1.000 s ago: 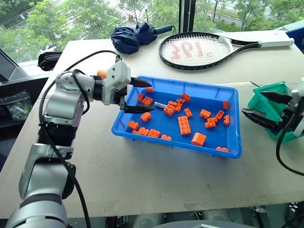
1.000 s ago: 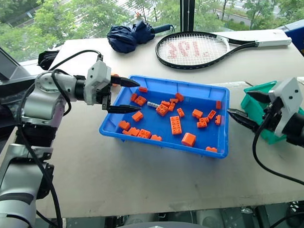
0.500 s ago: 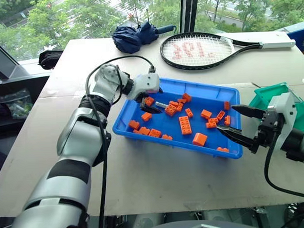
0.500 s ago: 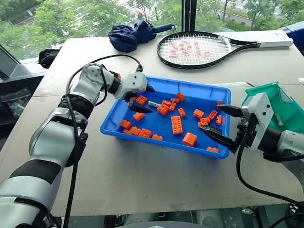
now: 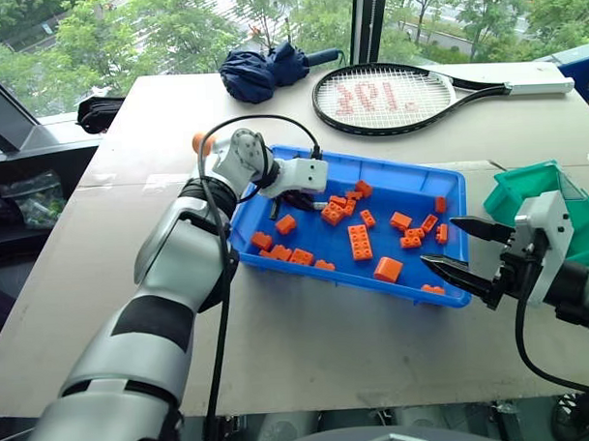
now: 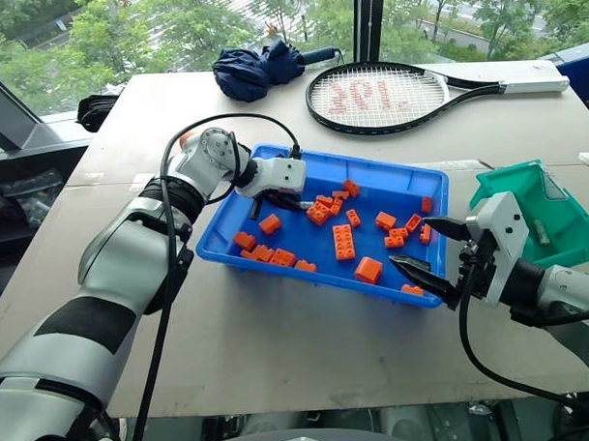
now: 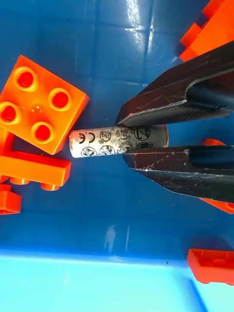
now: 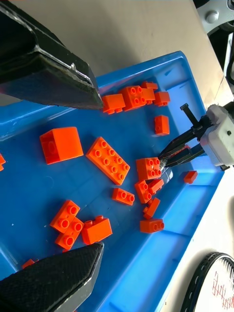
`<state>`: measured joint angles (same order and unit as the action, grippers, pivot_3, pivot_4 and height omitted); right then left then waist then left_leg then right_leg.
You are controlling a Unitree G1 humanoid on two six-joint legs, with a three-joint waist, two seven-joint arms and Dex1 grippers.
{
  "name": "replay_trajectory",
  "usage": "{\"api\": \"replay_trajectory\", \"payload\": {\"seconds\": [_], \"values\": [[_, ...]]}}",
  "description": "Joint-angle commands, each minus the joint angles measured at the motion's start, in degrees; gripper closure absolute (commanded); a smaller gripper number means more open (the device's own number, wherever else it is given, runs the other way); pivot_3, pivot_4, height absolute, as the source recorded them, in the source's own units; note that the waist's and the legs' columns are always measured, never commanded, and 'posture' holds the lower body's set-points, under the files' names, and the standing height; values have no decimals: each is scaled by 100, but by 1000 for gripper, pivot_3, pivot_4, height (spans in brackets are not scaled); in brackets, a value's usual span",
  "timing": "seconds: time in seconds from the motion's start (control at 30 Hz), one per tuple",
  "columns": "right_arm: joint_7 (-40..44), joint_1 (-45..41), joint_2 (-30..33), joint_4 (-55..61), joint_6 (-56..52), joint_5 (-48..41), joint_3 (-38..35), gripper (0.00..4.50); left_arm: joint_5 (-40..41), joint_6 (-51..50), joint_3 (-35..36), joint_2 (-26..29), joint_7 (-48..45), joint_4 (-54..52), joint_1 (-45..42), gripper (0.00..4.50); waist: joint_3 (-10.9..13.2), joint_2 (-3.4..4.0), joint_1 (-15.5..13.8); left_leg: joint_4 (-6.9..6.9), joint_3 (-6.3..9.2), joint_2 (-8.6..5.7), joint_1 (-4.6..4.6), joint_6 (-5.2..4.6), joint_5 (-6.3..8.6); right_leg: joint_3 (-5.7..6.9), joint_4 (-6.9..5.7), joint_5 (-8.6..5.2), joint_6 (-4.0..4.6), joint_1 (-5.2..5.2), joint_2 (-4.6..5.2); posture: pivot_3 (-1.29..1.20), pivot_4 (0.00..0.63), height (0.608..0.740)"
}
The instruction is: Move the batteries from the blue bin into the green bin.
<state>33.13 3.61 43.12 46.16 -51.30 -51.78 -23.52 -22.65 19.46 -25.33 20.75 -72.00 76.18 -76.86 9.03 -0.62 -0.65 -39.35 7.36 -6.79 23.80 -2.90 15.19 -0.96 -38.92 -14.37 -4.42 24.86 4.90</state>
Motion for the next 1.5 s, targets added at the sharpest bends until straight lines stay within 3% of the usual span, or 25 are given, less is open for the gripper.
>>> {"api": "replay_trajectory", "payload": {"seconds": [0.03,0.37,0.5,0.63,0.93,0.97,1.1,1.23,1.37,1.5], "values": [[-39,77,108,120,163,-112,-289,127,176,-63,303,-123,2,49,-127,4485,0,0,-7,0,1,0,0,0,0,0,0,0,0,0,0,0,150,740],[274,715,233,-98,458,-146,-1190,127,1170,-186,1416,-466,-796,-198,-1123,4485,9,-17,-18,-4,4,-1,6,-2,1,7,2,0,-1,-2,1,0,150,740],[304,864,358,-235,542,18,-1421,127,1261,-38,1410,-947,-1304,-344,-996,4485,5,-14,-8,-4,2,-3,-6,-8,5,8,4,-1,-2,-14,-1,0,150,740],[262,836,445,-239,590,35,-1383,127,1051,100,1191,-1267,-1242,-405,-726,4485,6,-15,75,-4,-3,1,-7,-7,4,1,1,-1,-2,-11,-4,0,150,740],[62,521,512,-289,543,81,-865,127,1635,-204,1457,-1289,-1949,-854,-624,514,6,-15,107,-3,-2,2,-5,-7,4,1,1,-1,-2,-8,-1,0,150,740],[43,434,533,-334,510,89,-755,127,1715,-273,1463,-1213,-2021,-945,-624,45,6,-15,114,-3,-1,3,-5,-7,4,1,2,-1,-2,-8,-1,0,150,740],[4,-96,841,-608,527,746,187,127,2367,-500,1056,-542,-2050,-1744,-340,45,4,-11,178,-1,-5,3,-8,-7,4,-5,-1,-1,-2,-6,-2,0,150,740],[-25,-1040,947,-1008,166,981,1199,127,3593,-1479,468,464,-2050,-3297,268,45,3,-5,223,2,-5,10,-9,-5,3,-15,-1,-2,0,0,-5,0,150,740],[102,-2241,622,-1780,-52,1326,2248,127,4844,-2631,129,1941,-2050,-5225,1132,45,4,-4,314,2,3,10,-2,-5,3,-32,2,-1,0,5,-1,0,150,740],[279,-3160,344,-2543,-134,1950,3270,127,5401,-3519,437,3164,-2050,-6677,2075,45,4,2,315,8,9,12,-2,-4,3,-28,2,-2,2,12,-3,0,150,740]]}}
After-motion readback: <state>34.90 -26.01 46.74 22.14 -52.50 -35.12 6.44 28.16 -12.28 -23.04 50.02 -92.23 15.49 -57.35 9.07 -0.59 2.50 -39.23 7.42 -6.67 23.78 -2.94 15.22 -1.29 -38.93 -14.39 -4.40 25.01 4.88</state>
